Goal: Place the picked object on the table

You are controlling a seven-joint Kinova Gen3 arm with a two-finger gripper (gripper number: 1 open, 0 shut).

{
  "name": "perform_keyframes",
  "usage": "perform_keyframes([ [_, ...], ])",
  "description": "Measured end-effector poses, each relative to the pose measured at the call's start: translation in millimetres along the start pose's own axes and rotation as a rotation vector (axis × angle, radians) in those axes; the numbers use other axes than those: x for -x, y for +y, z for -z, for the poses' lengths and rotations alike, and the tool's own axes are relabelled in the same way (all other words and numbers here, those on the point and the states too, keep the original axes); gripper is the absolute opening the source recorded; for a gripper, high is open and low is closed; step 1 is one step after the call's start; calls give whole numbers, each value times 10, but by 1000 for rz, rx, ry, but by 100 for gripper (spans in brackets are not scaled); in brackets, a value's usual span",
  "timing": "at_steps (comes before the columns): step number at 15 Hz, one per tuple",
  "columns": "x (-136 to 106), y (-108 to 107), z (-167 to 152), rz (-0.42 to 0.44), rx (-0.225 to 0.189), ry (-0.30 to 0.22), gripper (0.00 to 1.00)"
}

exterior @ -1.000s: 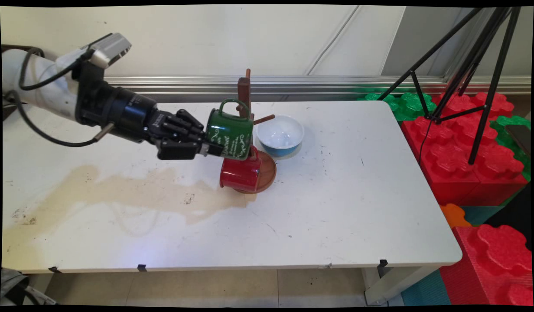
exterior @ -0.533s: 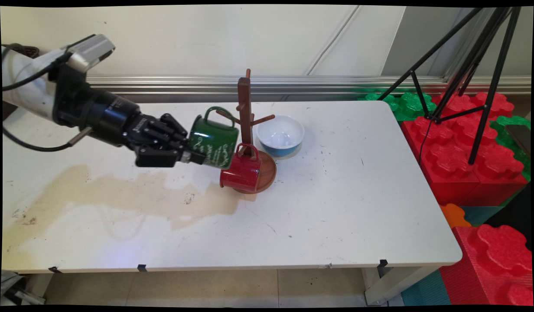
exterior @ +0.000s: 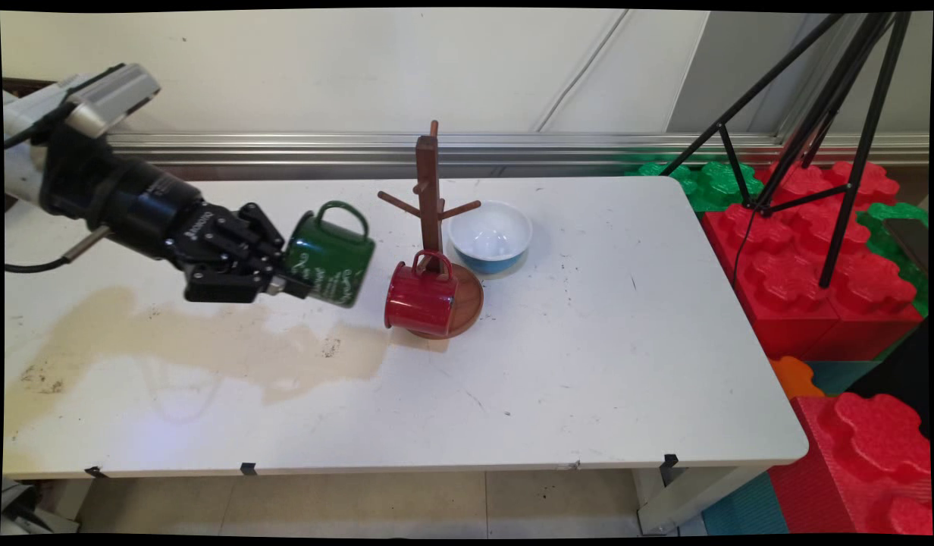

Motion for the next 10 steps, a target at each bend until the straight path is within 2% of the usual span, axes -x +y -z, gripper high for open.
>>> perform_keyframes([
  [6, 77, -43, 242, -52, -32, -80, 0],
  [10, 139, -120, 455, -101, -68, -150, 0],
])
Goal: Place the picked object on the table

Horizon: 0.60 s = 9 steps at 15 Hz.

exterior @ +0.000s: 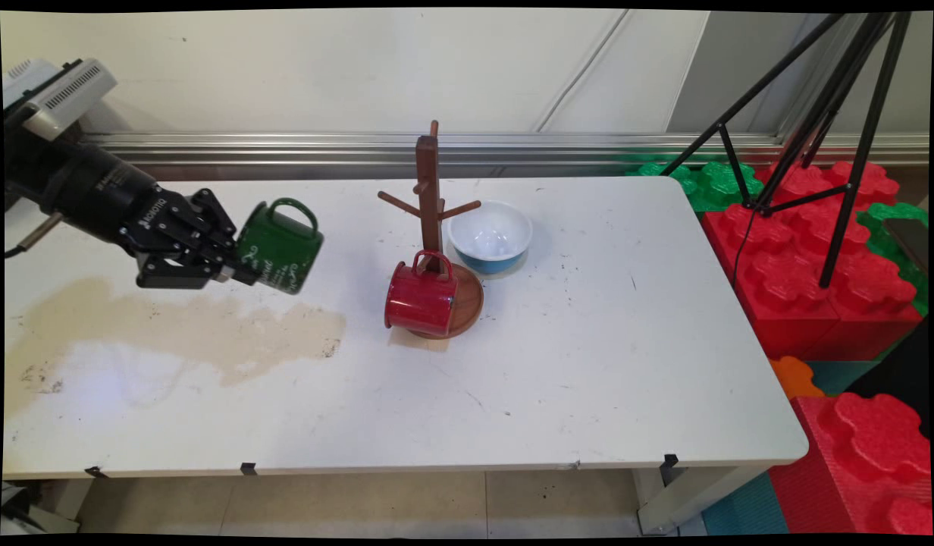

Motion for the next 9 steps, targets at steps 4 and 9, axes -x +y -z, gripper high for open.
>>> perform_keyframes([
  [4, 75, -85, 121, -51, -34, -58, 0],
  [9, 228, -246, 219, -135, -83, -159, 0],
])
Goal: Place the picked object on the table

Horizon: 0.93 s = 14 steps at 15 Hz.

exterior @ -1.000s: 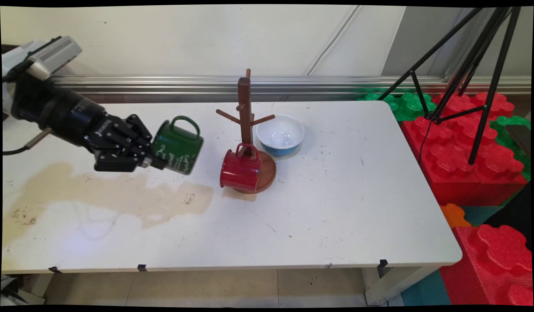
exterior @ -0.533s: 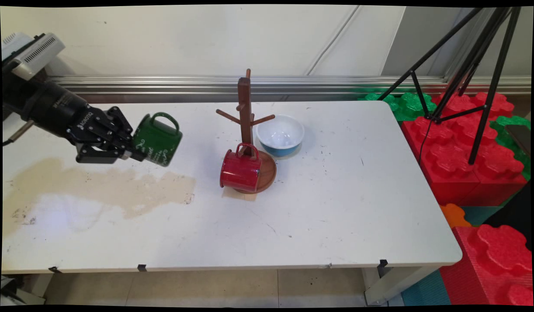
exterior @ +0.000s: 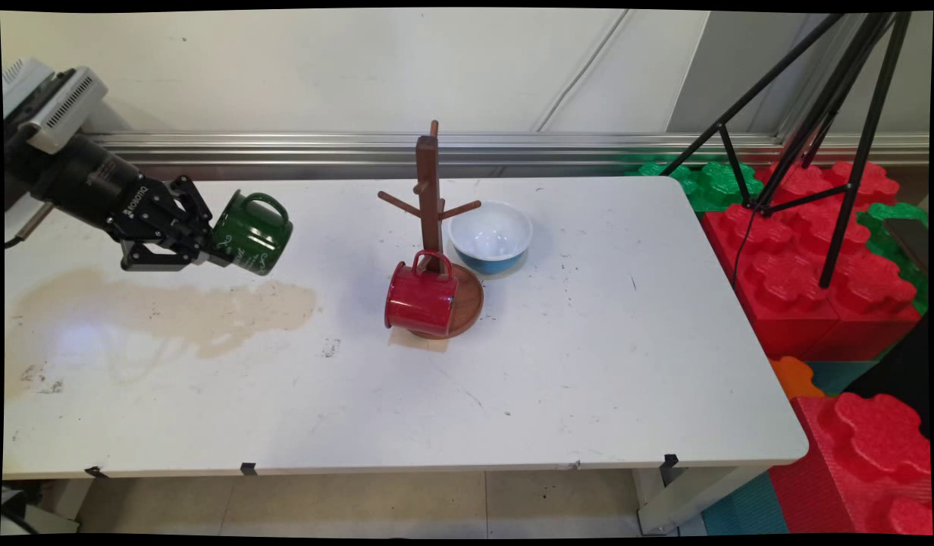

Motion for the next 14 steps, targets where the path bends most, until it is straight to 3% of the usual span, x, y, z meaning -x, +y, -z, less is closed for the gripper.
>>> perform_keyframes([
  [5, 183, -143, -62, -100, -38, -94, 0],
  [14, 396, -246, -249, -195, -52, -203, 0],
])
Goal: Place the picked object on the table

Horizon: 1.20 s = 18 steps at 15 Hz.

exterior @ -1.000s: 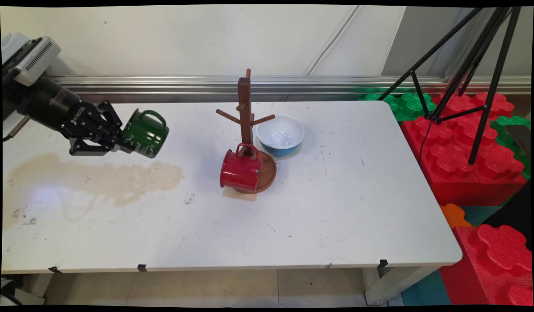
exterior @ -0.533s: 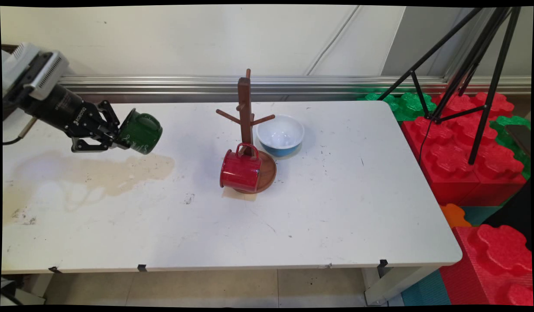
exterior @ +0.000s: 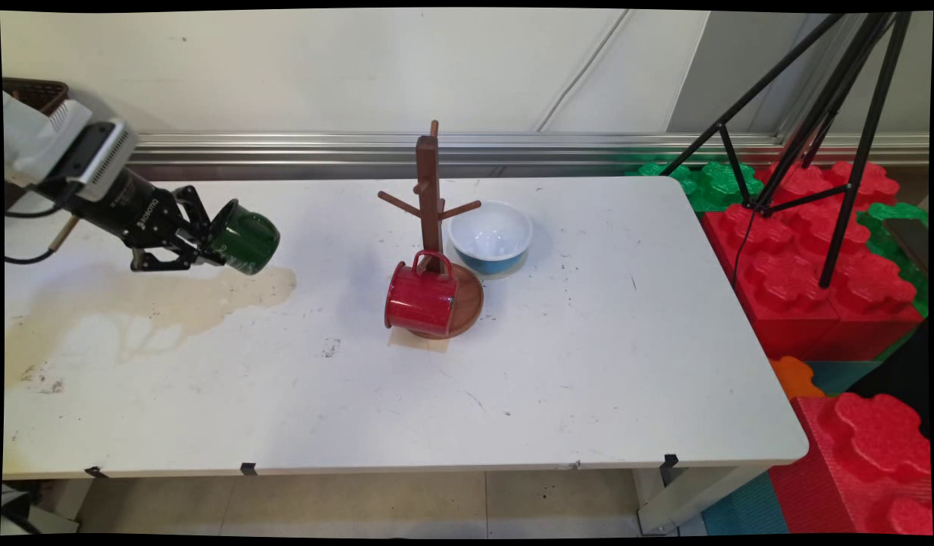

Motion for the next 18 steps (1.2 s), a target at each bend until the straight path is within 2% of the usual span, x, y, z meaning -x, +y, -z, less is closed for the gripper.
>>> perform_keyframes([
  [9, 117, -6, -271, -51, 9, -96, 0],
  [18, 226, 10, -432, -83, 25, -168, 0],
])
